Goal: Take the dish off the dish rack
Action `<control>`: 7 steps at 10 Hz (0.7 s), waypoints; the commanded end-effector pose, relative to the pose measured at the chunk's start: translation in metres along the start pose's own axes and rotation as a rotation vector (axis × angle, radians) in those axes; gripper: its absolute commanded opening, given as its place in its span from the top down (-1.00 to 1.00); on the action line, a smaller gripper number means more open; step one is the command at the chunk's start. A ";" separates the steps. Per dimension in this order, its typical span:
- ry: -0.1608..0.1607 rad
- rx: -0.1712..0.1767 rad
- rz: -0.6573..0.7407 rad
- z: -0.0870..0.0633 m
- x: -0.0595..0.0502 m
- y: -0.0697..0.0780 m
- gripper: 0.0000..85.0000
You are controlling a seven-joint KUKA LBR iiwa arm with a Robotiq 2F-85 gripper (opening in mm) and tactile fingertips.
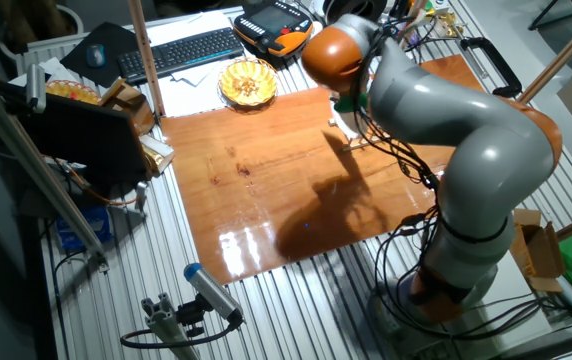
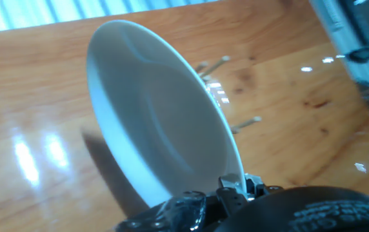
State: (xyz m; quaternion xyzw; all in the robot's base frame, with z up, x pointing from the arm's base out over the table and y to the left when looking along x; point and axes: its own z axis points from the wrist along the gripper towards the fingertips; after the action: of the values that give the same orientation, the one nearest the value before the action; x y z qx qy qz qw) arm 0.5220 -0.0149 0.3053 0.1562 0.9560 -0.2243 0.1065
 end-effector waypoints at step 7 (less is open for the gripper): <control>0.068 -0.168 -0.084 0.001 0.011 0.062 0.98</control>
State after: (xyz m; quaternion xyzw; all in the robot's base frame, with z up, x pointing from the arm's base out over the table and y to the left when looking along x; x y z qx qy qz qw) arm 0.5338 0.0430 0.2749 0.1100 0.9814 -0.1374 0.0761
